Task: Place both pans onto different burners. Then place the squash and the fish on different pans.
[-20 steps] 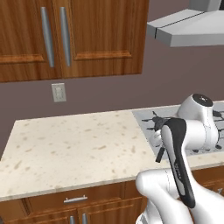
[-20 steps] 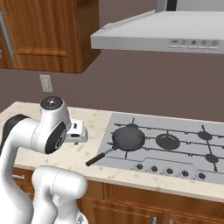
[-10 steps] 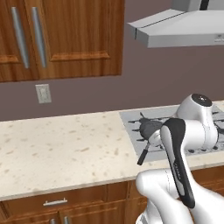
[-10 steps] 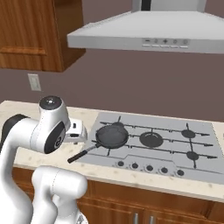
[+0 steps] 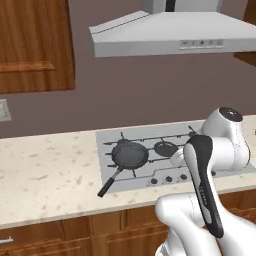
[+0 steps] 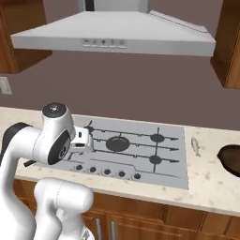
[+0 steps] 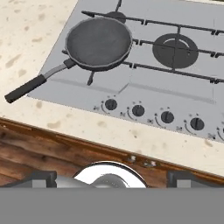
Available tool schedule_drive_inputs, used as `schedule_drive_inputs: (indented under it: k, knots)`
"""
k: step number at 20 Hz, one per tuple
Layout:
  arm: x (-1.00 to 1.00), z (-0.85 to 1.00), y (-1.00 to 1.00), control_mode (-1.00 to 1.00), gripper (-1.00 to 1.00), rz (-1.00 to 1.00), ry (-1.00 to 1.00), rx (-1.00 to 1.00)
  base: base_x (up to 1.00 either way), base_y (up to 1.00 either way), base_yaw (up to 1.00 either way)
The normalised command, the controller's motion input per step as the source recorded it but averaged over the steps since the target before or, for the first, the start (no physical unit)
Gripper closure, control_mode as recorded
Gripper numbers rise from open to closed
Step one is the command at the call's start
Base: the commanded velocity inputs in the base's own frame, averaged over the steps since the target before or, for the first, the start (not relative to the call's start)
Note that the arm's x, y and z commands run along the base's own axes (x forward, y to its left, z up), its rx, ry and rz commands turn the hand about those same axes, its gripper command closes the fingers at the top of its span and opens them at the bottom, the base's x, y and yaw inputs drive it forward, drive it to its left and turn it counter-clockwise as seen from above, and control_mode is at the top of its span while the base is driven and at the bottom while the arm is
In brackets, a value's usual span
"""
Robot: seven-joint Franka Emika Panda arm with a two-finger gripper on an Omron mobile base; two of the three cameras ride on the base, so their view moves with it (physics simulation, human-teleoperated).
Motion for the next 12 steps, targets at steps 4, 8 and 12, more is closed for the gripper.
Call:
schedule_drive_inputs:
  k: [4, 8, 12]
  knots:
    - [0.0, 0.0, 0.0, 1.0, -1.0, 0.0, 0.0, 0.0, -0.16, -1.0, 0.0]
    - [0.0, 0.0, 0.0, 1.0, -1.0, 0.0, 0.0, 0.0, -0.15, -1.0, 0.0]
    - [0.0, 0.0, 0.0, 1.0, -1.0, 0.0, 0.0, 0.0, -0.14, -1.0, 0.0]
